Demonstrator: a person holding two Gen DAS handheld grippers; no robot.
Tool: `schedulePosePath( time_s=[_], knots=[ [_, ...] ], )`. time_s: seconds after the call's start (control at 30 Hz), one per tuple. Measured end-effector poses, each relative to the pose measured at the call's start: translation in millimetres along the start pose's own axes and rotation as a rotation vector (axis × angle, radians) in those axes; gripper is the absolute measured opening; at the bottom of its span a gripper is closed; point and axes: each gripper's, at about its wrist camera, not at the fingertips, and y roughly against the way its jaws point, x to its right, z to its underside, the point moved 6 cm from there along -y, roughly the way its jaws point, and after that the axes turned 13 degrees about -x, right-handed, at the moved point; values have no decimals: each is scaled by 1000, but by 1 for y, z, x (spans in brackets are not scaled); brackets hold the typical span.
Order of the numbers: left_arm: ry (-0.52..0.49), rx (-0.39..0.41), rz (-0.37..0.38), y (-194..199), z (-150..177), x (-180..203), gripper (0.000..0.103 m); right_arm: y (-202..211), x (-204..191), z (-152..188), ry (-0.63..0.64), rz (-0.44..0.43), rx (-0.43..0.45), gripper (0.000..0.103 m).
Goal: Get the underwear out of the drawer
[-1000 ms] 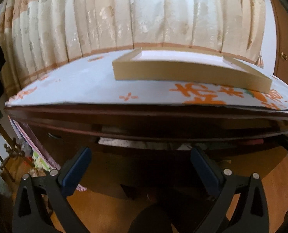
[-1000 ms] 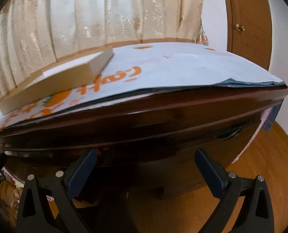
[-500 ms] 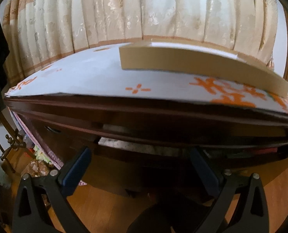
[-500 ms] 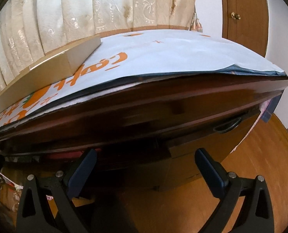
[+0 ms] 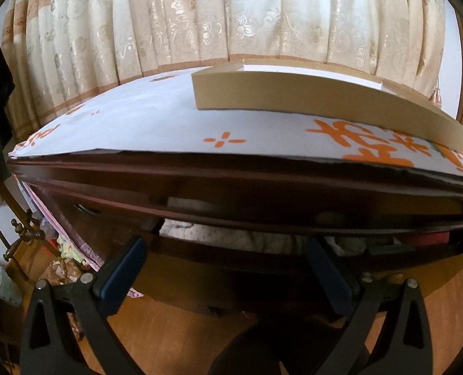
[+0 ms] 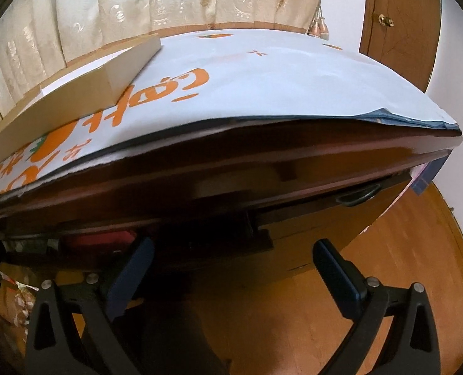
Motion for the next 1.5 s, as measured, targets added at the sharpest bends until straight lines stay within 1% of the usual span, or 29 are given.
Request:
schedulePosePath(
  time_s=[0.1,0.17,0.27,0.37,0.43,0.5,0.57,0.63,0.67,0.77,0.83,0.93,1.13,1.27,1.37,1.5],
  knots=[
    [-6,-5,-2,3,2,0,103,1,2,5,-6,-33,-26,102],
    [-18,-12,-4,5,2,0,103,3,0,6,7,-26,-33,102],
    [-17,21,-16,9,-4,-3,103,2,-4,4,31,-20,-19,102],
    [10,22,-20,7,-9,-8,103,0,-1,0,-21,-29,7,102],
    [5,12,-42,3,-9,-9,103,-2,1,0,-44,-36,9,102],
    [2,-4,-53,-3,-7,-8,103,-4,2,-2,-53,-38,-5,102],
    [10,0,-45,-3,-6,-9,103,-7,-1,-6,-26,-14,-20,102],
    [1,-19,-48,-7,-4,-8,103,-8,-2,-8,-4,3,-43,102],
    [1,-13,-49,-7,-4,-8,103,-9,-2,-9,2,7,-51,102],
    [-7,-20,-47,-7,-1,-8,103,-14,4,-5,-28,-23,-82,102],
    [-17,-28,-46,-6,2,-8,103,-17,7,-2,-40,-39,-94,102],
    [-31,-32,-44,-3,9,-9,103,-17,9,7,-36,-33,-101,102],
    [-59,-32,-25,10,31,-16,103,-8,17,33,-31,-31,-66,102],
    [-84,-39,-25,18,42,-19,103,-4,21,48,-32,-38,-65,102],
    [-111,-23,-29,27,52,-22,103,-1,26,59,-31,-45,-61,102],
    [-120,-26,-6,34,64,-24,103,4,32,73,-12,-48,-56,102]
  ],
)
